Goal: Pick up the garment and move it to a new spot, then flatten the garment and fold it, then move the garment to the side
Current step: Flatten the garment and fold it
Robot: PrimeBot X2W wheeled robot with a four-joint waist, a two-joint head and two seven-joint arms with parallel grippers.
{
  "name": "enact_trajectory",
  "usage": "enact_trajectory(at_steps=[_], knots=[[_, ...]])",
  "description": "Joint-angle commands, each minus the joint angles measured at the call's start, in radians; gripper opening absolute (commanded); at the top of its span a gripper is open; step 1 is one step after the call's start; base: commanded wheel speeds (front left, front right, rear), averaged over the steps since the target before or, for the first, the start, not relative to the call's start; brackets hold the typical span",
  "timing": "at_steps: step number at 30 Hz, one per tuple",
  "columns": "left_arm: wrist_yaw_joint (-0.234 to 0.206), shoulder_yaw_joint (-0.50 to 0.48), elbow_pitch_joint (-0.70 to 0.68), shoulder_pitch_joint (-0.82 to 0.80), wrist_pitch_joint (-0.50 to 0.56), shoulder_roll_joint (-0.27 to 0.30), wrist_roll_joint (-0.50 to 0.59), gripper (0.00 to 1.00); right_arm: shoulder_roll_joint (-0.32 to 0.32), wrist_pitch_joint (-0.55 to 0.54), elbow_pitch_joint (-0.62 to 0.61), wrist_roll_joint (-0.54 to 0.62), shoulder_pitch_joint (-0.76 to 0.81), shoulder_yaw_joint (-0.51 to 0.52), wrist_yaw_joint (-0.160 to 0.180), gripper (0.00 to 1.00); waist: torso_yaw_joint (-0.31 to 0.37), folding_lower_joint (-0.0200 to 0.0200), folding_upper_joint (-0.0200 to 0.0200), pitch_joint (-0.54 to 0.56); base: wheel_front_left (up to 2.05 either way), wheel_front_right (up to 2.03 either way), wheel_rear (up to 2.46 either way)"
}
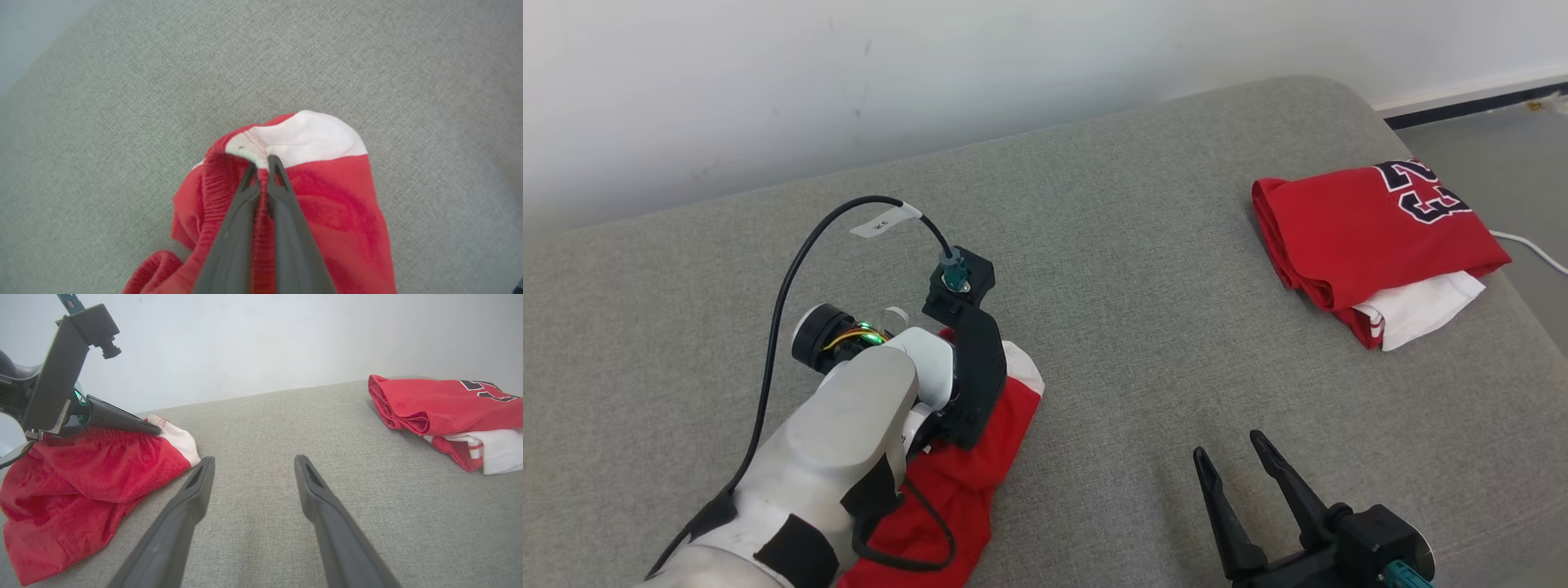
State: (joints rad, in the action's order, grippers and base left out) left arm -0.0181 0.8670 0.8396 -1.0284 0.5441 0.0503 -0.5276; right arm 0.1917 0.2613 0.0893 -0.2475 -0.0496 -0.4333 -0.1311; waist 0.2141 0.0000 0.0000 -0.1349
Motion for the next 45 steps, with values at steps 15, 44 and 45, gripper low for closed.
enact_trajectory(at_steps=[15, 44, 45], knots=[[0.108, -0.091, -0.143, -0.078, -0.302, 0.001, -0.236, 0.00, -0.014, 0.005, 0.007, -0.004, 0.015, 0.015, 0.001, 1.00, 0.023, 0.0000, 0.0000, 0.053, 0.00, 0.00, 0.00], [0.122, -0.109, -0.659, 0.408, -0.299, 0.360, -0.563, 0.00, -0.022, 0.005, -0.002, 0.011, 0.090, 0.084, 0.001, 1.00, -0.097, 0.0000, 0.0000, 0.100, 0.00, 0.00, 0.00], [0.113, -0.116, -0.679, 0.447, -0.319, 0.380, -0.564, 0.00, -0.021, 0.005, -0.001, 0.011, 0.093, 0.084, 0.001, 1.00, -0.104, 0.0000, 0.0000, 0.101, 0.00, 0.00, 0.00]])
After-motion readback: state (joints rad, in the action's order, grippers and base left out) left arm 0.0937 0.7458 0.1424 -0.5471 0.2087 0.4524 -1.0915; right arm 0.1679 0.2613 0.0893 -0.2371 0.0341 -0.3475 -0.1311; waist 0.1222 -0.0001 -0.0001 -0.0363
